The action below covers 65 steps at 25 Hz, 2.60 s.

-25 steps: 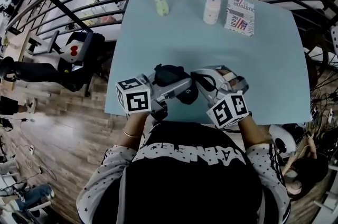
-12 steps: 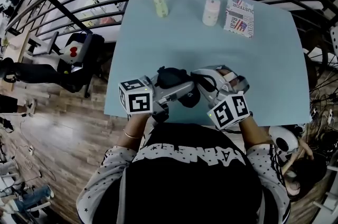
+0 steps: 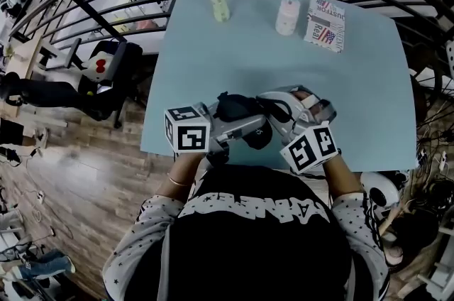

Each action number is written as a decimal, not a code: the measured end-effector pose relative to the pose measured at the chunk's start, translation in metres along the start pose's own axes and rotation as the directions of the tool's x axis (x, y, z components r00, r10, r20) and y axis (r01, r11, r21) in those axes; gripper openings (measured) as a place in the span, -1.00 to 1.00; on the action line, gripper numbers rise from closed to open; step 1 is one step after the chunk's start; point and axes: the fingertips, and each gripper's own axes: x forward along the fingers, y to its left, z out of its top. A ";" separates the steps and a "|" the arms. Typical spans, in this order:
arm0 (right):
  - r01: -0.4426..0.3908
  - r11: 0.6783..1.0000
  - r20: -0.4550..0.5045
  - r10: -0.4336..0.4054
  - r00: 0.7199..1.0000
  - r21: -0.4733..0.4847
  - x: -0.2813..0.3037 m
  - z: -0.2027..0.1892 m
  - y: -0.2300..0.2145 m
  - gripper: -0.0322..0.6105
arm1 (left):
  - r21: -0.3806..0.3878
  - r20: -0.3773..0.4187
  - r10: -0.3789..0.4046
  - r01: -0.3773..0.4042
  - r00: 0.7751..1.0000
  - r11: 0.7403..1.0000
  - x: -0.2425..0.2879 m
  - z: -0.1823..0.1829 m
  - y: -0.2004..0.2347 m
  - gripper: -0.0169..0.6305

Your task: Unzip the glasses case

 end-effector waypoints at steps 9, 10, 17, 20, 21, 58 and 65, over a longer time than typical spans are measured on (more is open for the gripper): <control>-0.044 0.999 0.056 0.044 0.997 0.006 0.001 0.006 -0.001 -0.87 | -0.027 -0.059 -0.052 0.050 0.997 0.998 0.006 -0.012 -0.006 -0.95; -0.048 0.999 0.059 0.048 0.997 0.004 0.001 0.006 -0.001 -0.87 | -0.032 -0.060 -0.058 0.056 0.996 0.998 0.006 -0.013 -0.006 -0.95; -0.080 0.996 0.072 0.082 0.994 -0.038 -0.001 0.012 -0.001 -0.87 | -0.031 -0.098 -0.082 0.079 0.992 0.996 0.010 -0.020 -0.013 -0.95; -0.081 0.995 0.072 0.085 0.994 -0.054 -0.001 0.017 0.001 -0.87 | -0.012 -0.124 -0.080 0.079 0.989 0.997 0.007 -0.024 -0.016 -0.95; -0.081 0.995 0.071 0.085 0.994 -0.060 -0.001 0.017 0.001 -0.87 | -0.004 -0.135 -0.079 0.079 0.988 0.997 0.007 -0.025 -0.016 -0.95; -0.114 0.926 -0.092 0.086 0.992 -0.359 0.001 0.002 0.007 -0.87 | 0.269 -0.494 0.099 0.044 0.864 0.962 0.026 -0.070 0.009 -0.95; -0.128 0.866 -0.146 0.064 0.987 -0.483 0.006 0.004 0.010 -0.87 | 0.320 -0.520 0.163 0.015 0.839 0.947 0.025 -0.076 0.018 -0.95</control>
